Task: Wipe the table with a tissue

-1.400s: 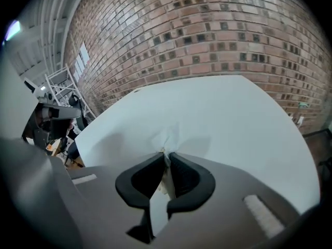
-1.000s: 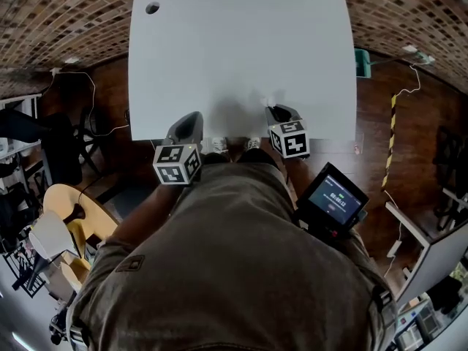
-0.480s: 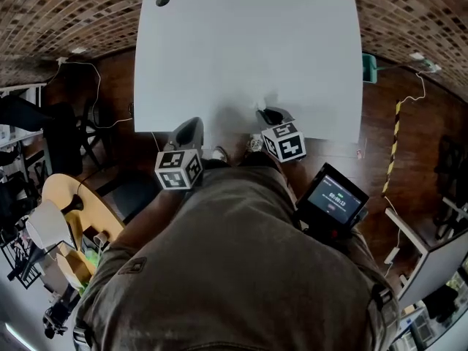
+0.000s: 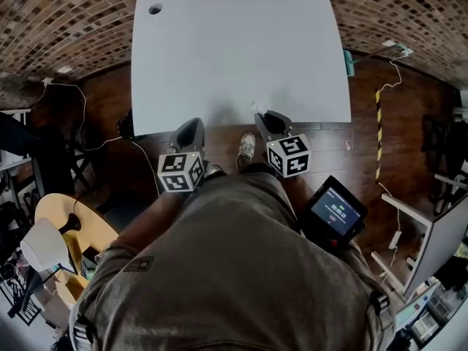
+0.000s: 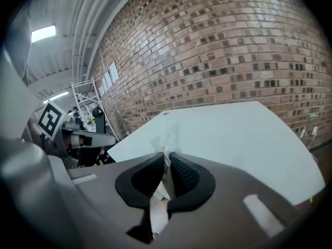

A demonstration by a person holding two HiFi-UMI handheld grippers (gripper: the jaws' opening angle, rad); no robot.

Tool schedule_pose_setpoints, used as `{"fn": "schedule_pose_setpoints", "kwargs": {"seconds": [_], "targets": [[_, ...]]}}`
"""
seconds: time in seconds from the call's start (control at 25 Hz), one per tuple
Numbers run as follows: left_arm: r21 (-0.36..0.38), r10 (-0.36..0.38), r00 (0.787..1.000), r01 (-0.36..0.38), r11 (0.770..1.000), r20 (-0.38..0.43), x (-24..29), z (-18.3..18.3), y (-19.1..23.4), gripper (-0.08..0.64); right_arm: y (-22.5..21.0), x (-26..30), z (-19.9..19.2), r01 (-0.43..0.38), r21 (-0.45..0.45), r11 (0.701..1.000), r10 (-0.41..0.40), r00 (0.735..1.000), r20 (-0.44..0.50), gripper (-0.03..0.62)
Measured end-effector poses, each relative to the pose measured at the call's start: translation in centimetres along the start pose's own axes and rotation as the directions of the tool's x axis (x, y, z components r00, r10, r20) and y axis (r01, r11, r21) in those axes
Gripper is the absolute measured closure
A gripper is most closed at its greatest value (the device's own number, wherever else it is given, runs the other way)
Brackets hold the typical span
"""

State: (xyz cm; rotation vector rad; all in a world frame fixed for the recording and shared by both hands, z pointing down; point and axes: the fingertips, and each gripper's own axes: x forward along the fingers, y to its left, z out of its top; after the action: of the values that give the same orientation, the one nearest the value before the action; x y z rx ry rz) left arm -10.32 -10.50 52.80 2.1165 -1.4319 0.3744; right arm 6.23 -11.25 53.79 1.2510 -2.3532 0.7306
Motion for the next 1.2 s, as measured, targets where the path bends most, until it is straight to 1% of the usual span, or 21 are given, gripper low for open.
{"fn": "schedule_pose_setpoints", "kwargs": {"seconds": [0.12,0.2,0.28,0.48,0.64,0.76,0.88,1.04,1.2], "targets": [[0.006,-0.006,1.0,0.006,1.0,0.03,-2.0,-0.1,0.3,0.558,1.7,-2.3,1.4,0.035,0.008,0.999,-0.035,0.995,0.094,0.549],[0.011,-0.016,0.999,0.016,1.0,0.046,-3.4,-0.4,0.3,0.558,3.1,-3.7,1.8,0.047,0.002,0.999,-0.046,0.99,0.131,0.549],[0.017,-0.032,0.998,0.031,0.999,0.058,-5.0,-1.0,0.1,0.558,4.9,-4.9,1.7,0.051,-0.007,0.999,-0.05,0.987,0.153,0.549],[0.062,-0.074,0.993,0.069,0.996,0.093,-8.5,-2.3,-0.5,0.558,9.3,-8.1,0.4,0.053,-0.01,0.999,-0.05,0.979,0.197,0.549],[0.049,-0.115,0.984,0.109,0.993,0.134,-10.5,-2.5,-1.0,0.558,11.3,-10.0,-0.5,0.048,-0.005,0.999,-0.046,0.976,0.215,0.549],[0.044,-0.128,0.976,0.122,0.992,0.174,-11.5,-1.8,-1.7,0.558,11.9,-11.1,-0.5,0.036,-0.018,0.999,-0.031,0.972,0.233,0.549],[0.052,-0.13,0.971,0.122,0.991,0.199,-11.9,-0.8,-2.5,0.558,12.0,-12.2,0.5,0.036,-0.039,0.999,-0.024,0.965,0.261,0.549],[0.076,-0.141,0.965,0.128,0.989,0.219,-11.7,0.6,-4.4,0.558,11.2,-13.9,2.0,0.041,-0.05,0.998,-0.024,0.952,0.304,0.549],[0.081,-0.144,0.966,0.129,0.988,0.216,-11.1,0.7,-5.6,0.558,10.5,-14.6,1.9,0.032,-0.039,0.999,-0.017,0.945,0.327,0.551]]}}
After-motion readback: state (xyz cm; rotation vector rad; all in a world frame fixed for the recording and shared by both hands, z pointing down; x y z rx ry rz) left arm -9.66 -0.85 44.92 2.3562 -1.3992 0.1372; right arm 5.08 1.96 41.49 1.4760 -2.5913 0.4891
